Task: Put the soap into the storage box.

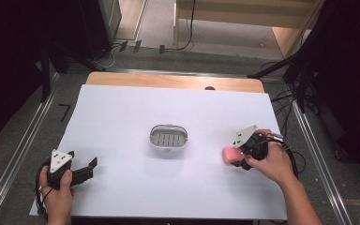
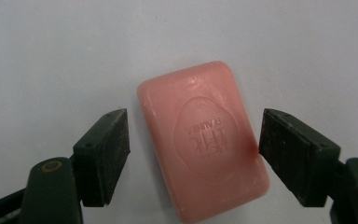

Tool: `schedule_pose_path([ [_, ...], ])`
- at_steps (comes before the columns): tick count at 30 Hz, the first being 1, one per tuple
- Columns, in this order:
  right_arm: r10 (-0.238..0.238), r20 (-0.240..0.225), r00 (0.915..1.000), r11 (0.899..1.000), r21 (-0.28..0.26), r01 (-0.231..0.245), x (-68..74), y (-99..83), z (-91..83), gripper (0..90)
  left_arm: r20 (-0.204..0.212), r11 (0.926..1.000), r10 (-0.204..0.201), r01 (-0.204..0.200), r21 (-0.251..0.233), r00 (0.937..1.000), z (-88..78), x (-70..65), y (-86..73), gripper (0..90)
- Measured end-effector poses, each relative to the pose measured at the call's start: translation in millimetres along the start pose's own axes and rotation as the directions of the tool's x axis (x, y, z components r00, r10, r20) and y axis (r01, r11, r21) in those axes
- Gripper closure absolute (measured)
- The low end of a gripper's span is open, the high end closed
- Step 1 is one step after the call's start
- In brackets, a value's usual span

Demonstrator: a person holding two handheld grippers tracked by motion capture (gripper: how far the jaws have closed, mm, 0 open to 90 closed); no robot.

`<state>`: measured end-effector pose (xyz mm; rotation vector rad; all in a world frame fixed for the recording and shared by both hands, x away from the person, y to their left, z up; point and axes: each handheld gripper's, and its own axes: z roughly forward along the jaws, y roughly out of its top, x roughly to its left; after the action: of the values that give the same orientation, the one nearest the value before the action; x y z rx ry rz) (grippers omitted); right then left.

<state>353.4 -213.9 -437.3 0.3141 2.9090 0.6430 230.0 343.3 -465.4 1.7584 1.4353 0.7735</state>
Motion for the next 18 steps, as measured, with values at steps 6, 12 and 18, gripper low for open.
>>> schedule_pose_path([
  [6, -0.015, -0.006, 0.9999, 0.999, 0.046, 0.015, -3.2, 4.6, 7.8, 27.3, 0.001, 1.0000, 0.004, -0.004, 0.001, 1.0000, -0.1, 0.1, 0.0, 14.2],
  [12, -0.023, -0.013, 0.9996, 0.996, 0.089, 0.024, -4.4, 4.8, 16.2, 28.9, 0.001, 1.0000, 0.003, -0.003, 0.001, 1.0000, 0.0, 0.0, 0.0, 14.2],
  [18, -0.025, -0.020, 0.9995, 0.996, 0.090, 0.027, -5.2, 4.7, 16.7, 33.4, 0.001, 1.0000, 0.003, -0.003, 0.000, 1.0000, 0.2, -0.1, 0.0, 14.2],
])
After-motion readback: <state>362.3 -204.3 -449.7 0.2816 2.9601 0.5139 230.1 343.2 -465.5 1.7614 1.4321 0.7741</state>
